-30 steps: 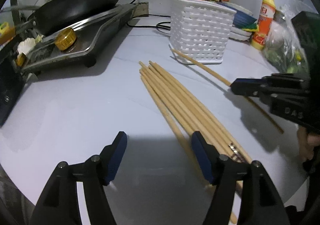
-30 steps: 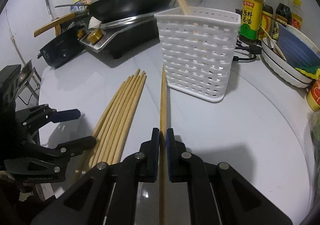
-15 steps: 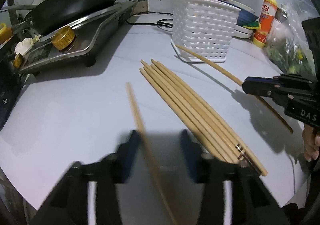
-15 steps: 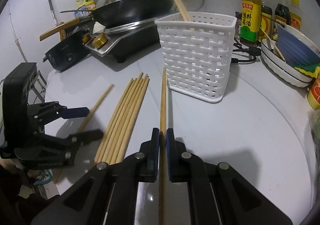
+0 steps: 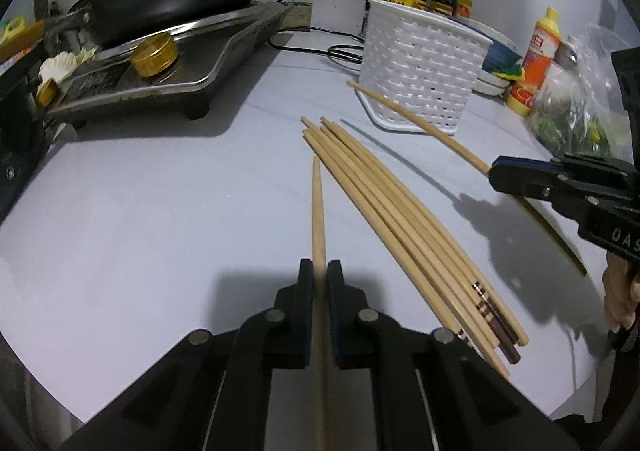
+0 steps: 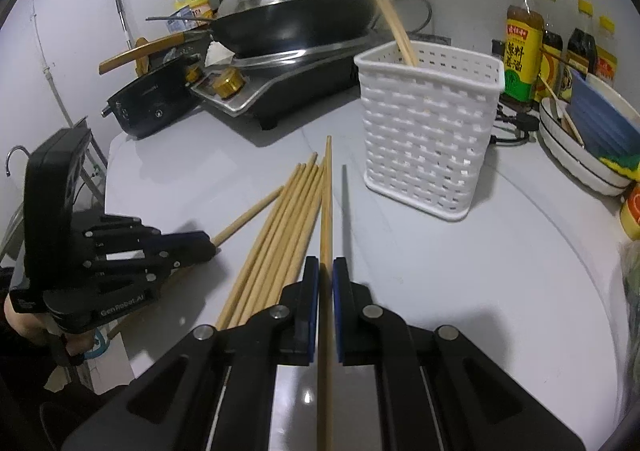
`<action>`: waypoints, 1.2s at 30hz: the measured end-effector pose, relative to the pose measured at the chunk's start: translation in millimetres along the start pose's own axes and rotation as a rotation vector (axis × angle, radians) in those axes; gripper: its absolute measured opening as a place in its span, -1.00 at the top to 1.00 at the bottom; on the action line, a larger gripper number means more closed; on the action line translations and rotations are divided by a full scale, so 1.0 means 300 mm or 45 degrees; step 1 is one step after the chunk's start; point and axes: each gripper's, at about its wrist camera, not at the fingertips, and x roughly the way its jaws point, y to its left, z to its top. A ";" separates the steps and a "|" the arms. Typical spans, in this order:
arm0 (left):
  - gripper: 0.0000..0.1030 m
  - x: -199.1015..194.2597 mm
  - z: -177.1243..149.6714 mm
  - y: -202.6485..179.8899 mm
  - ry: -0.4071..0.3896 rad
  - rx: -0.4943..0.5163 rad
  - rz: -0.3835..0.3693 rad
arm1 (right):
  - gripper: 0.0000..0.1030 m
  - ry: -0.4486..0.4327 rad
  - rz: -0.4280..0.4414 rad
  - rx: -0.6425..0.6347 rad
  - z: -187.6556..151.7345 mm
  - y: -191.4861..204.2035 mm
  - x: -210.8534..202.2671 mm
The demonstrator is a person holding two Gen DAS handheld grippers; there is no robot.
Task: Organize utensils
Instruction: 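Carry both chopsticks to the white basket while the right gripper lowers its chopstick inside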
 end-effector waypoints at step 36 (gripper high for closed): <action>0.89 -0.284 0.164 0.269 -0.413 -0.186 -0.089 | 0.88 -0.279 -0.108 -0.100 0.628 -0.120 -0.076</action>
